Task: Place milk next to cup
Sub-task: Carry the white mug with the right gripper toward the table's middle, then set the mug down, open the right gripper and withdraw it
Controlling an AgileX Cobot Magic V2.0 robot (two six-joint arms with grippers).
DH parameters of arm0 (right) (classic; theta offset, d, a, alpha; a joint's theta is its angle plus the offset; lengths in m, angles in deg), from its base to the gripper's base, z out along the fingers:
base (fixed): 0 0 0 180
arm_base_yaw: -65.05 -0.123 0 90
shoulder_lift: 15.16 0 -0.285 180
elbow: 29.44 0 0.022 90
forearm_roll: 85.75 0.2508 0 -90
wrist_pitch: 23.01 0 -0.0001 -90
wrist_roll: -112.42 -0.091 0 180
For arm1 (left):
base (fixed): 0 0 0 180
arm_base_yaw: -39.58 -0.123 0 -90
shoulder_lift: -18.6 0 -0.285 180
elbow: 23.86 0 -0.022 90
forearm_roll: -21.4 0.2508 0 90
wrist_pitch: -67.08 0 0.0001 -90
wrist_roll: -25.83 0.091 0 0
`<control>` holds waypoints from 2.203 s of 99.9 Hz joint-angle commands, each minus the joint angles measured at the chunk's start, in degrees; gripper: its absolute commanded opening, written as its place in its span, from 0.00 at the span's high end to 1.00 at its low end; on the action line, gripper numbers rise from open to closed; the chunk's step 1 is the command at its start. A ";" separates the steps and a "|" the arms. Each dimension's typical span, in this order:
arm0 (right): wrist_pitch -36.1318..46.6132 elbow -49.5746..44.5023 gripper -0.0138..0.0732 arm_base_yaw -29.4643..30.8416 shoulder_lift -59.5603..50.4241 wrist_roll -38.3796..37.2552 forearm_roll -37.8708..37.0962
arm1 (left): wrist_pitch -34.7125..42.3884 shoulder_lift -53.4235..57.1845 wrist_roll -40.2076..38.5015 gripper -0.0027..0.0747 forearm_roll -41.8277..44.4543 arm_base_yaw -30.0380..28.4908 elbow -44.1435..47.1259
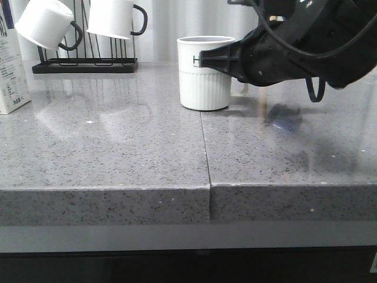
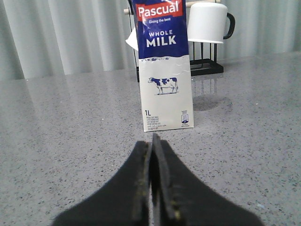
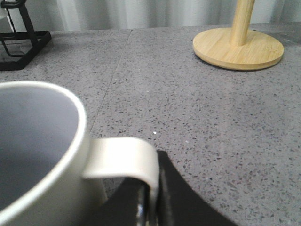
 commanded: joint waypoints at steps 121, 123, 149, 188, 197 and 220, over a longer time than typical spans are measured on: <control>-1.64 -14.07 0.47 -0.47 -22.95 0.07 -4.45 | 4.82 1.77 -0.41 0.99 -0.33 0.47 2.92; -2.32 -14.43 0.47 -0.02 -23.71 0.07 -5.02 | 4.82 1.77 -0.41 0.99 -0.33 0.47 2.92; -15.81 -19.02 0.47 11.35 -37.65 -4.75 -16.43 | 4.82 1.77 -0.41 0.99 -0.33 0.47 2.92; -36.49 -21.54 0.47 31.61 -57.09 -32.39 -49.09 | 4.82 1.77 -0.41 0.99 -0.33 0.47 2.92; -39.34 -22.91 0.47 32.37 -62.01 -35.79 -53.65 | 4.82 1.77 -0.41 0.99 -0.33 0.47 2.92; -43.65 -30.98 0.52 32.37 -74.40 -36.05 -54.16 | 4.82 1.77 -0.41 0.99 -0.33 0.47 2.92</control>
